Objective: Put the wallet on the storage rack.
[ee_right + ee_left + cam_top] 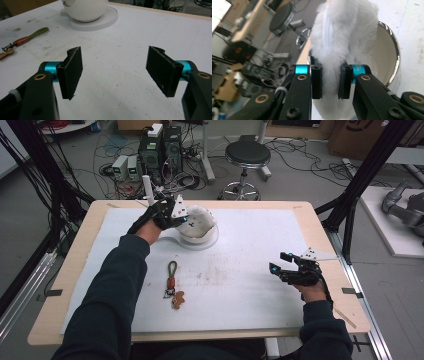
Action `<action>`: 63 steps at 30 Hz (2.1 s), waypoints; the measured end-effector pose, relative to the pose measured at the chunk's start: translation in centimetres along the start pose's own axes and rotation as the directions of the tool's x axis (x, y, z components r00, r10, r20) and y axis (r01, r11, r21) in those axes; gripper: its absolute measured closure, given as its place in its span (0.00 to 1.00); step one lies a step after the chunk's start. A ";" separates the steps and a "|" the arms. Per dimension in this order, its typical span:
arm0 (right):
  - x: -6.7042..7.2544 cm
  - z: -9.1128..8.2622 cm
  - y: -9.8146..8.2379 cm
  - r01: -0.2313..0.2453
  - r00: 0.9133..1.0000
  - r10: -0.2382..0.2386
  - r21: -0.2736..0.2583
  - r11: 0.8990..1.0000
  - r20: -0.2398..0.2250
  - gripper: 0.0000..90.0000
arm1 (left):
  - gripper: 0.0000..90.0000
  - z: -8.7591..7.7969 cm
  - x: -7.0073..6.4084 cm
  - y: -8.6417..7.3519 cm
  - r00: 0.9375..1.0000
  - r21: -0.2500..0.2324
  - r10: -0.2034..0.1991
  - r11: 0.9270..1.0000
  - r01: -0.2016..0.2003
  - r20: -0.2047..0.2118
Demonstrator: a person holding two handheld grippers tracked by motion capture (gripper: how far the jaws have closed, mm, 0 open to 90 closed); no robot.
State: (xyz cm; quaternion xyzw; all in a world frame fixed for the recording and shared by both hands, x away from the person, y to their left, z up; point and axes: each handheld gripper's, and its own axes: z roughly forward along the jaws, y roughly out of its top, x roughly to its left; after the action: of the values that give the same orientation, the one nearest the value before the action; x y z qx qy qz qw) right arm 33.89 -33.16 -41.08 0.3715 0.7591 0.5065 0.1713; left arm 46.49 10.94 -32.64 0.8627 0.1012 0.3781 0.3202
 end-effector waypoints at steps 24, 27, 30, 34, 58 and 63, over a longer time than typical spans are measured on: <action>-0.1 0.0 -0.2 -0.021 1.000 0.021 0.003 1.000 0.001 0.33 | 0.86 0.5 -0.3 1.7 0.983 0.109 0.184 0.977 -0.185 0.022; -0.2 0.0 -0.3 -0.021 1.000 0.021 0.005 1.000 0.002 0.33 | 0.87 0.7 -0.7 2.4 0.969 0.139 0.243 0.959 -0.245 0.036; -0.1 0.0 -0.3 -0.020 1.000 0.020 0.004 1.000 0.000 0.33 | 0.87 1.3 -0.9 2.8 0.968 0.157 0.248 0.955 -0.252 0.044; -0.2 -0.1 -0.3 -0.027 1.000 0.027 -0.002 1.000 0.000 0.33 | 0.87 1.7 -0.9 2.5 0.974 0.161 0.220 0.961 -0.225 0.049; -0.2 -0.1 -0.4 -0.031 1.000 0.031 0.003 1.000 -0.005 0.33 | 0.82 0.7 0.1 1.0 0.968 0.064 -0.011 0.998 -0.005 0.249; -0.1 0.0 -0.4 -0.034 0.999 0.034 0.008 0.999 -0.007 0.34 | 0.54 1.0 0.0 -0.5 0.952 0.027 -0.204 0.979 0.203 0.230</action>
State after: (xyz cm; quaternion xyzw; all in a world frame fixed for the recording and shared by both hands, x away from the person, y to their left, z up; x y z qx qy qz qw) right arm 33.78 -33.32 -41.44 0.3832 0.7552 0.5075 0.1587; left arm 47.23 10.87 -33.50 0.8863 0.1519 0.2400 0.3658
